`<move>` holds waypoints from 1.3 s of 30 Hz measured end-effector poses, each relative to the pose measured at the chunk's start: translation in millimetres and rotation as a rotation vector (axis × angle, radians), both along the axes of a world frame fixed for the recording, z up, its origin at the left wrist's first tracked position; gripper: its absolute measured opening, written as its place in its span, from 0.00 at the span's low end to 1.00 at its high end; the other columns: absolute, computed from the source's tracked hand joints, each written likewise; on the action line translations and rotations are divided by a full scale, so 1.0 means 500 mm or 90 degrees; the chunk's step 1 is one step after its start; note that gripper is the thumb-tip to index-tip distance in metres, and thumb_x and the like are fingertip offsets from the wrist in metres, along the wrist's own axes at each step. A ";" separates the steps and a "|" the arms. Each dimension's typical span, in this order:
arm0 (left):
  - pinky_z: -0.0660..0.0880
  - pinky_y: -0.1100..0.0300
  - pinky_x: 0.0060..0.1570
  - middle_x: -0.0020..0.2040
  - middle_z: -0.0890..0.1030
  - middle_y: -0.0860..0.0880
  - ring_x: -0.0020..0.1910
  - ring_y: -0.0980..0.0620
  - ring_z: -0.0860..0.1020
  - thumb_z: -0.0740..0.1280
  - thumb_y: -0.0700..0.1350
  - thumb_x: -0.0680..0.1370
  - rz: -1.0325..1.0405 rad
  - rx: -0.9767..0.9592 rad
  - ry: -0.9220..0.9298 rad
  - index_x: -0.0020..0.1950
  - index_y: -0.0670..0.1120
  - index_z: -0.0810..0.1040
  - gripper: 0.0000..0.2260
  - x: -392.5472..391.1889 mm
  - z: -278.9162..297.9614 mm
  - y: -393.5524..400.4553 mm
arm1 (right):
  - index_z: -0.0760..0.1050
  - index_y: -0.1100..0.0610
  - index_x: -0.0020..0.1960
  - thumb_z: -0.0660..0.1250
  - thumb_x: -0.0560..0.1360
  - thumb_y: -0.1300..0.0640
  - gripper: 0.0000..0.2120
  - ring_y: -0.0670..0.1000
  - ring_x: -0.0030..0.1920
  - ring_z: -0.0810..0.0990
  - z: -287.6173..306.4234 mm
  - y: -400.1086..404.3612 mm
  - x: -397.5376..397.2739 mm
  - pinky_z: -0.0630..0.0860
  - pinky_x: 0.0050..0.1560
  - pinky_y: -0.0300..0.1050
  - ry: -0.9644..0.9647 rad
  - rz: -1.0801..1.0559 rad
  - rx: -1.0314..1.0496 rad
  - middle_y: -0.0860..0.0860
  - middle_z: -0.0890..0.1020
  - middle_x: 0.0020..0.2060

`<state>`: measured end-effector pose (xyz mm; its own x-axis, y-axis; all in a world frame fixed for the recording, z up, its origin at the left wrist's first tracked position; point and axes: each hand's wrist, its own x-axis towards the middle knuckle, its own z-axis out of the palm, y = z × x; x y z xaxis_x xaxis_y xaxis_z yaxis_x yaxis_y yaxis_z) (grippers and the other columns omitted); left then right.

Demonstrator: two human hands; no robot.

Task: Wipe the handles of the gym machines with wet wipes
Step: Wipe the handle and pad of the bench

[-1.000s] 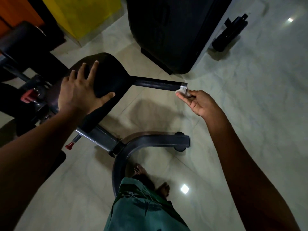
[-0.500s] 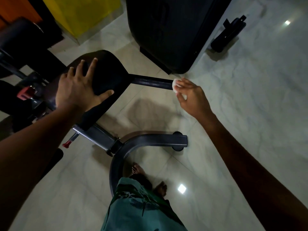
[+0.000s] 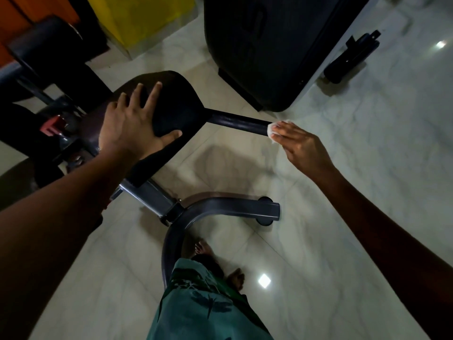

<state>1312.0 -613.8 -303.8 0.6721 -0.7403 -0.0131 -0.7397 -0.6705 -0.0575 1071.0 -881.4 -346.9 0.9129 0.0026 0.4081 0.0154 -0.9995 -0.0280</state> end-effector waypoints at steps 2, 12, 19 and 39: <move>0.63 0.43 0.66 0.76 0.57 0.38 0.71 0.34 0.61 0.53 0.74 0.70 -0.004 -0.001 0.001 0.78 0.51 0.45 0.45 0.000 0.001 0.000 | 0.80 0.66 0.54 0.67 0.66 0.75 0.17 0.58 0.54 0.81 -0.007 0.022 0.040 0.75 0.58 0.55 -0.002 0.018 0.012 0.60 0.82 0.52; 0.63 0.42 0.66 0.76 0.57 0.38 0.71 0.33 0.61 0.53 0.74 0.69 -0.002 -0.004 0.007 0.78 0.51 0.45 0.45 0.003 -0.004 0.000 | 0.78 0.69 0.56 0.60 0.69 0.73 0.17 0.61 0.55 0.80 -0.011 0.001 -0.007 0.70 0.64 0.53 0.001 0.029 -0.090 0.63 0.80 0.55; 0.62 0.42 0.68 0.76 0.57 0.38 0.71 0.34 0.61 0.52 0.75 0.69 0.004 0.002 0.005 0.78 0.52 0.44 0.45 0.003 -0.005 -0.001 | 0.80 0.68 0.51 0.55 0.67 0.69 0.19 0.58 0.49 0.83 -0.018 0.075 0.138 0.77 0.52 0.53 0.040 0.035 -0.026 0.60 0.83 0.48; 0.61 0.43 0.67 0.76 0.56 0.38 0.71 0.34 0.60 0.52 0.75 0.69 0.007 0.010 0.010 0.78 0.52 0.44 0.45 0.002 0.002 -0.004 | 0.81 0.63 0.47 0.66 0.65 0.69 0.12 0.53 0.47 0.84 -0.046 0.099 0.229 0.82 0.39 0.44 0.110 0.025 0.043 0.56 0.84 0.45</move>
<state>1313.1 -615.7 -302.8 0.6798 -0.7326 -0.0348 -0.7332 -0.6777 -0.0560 1185.6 -831.6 -370.0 0.9692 0.0170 0.2456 0.0429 -0.9940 -0.1003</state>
